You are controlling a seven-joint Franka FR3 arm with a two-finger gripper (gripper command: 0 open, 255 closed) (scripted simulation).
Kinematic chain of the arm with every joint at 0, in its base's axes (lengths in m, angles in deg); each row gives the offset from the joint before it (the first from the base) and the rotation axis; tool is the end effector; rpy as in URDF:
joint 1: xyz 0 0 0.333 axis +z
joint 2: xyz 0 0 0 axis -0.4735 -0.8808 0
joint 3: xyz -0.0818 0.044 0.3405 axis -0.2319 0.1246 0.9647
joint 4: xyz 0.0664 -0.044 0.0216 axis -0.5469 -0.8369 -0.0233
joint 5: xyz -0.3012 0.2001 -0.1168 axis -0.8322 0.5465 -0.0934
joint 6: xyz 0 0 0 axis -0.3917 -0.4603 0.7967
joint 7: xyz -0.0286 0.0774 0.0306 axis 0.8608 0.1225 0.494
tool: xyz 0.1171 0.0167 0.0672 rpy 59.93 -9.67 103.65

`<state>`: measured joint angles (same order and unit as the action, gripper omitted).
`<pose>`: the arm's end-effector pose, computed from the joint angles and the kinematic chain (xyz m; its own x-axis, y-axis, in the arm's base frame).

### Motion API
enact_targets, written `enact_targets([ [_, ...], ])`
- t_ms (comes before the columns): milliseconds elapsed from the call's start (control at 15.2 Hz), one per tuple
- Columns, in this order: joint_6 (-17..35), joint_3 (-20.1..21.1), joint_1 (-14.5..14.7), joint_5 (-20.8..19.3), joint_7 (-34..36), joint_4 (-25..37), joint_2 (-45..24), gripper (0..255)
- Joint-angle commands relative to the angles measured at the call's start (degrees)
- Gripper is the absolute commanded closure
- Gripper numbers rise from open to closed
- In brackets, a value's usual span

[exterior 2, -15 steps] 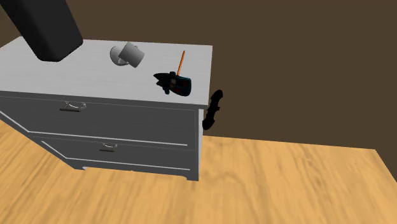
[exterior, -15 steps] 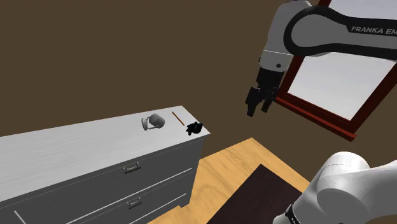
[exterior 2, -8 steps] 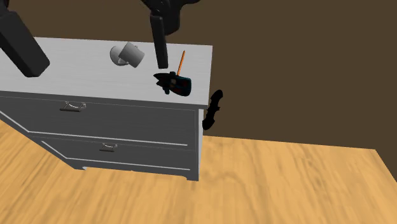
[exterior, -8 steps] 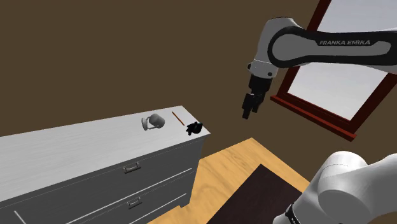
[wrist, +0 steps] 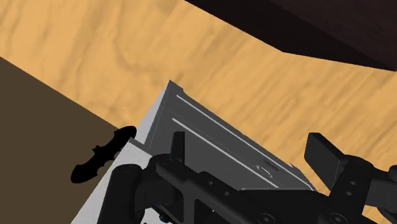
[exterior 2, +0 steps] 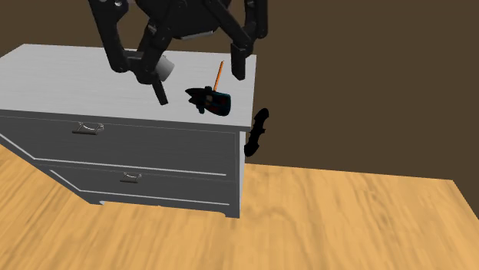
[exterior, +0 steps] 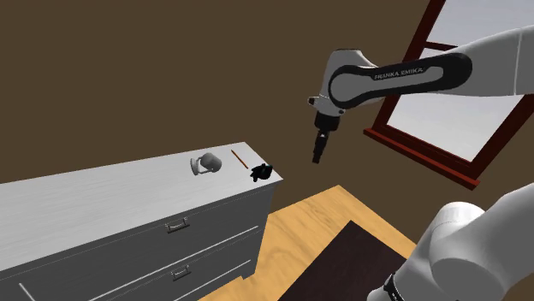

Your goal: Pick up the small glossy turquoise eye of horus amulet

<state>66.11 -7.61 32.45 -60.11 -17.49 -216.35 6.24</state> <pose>0.3957 -0.0732 0.4676 0.9072 0.4177 -0.0502 0.4173 -0.9086 -0.0195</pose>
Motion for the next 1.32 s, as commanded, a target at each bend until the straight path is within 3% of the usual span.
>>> enact_targets([
  [0, 3.1, -1.5, 0.9, -0.1, -6.1, 1.7, -4.3, 0],
  [594, 14.1, -3.8, 3.7, 4.2, -31.1, 12.0, -24.0, 0],
  [1254, 20.6, 1.5, 2.8, 8.7, -54.5, 27.4, -43.8, 0],
])
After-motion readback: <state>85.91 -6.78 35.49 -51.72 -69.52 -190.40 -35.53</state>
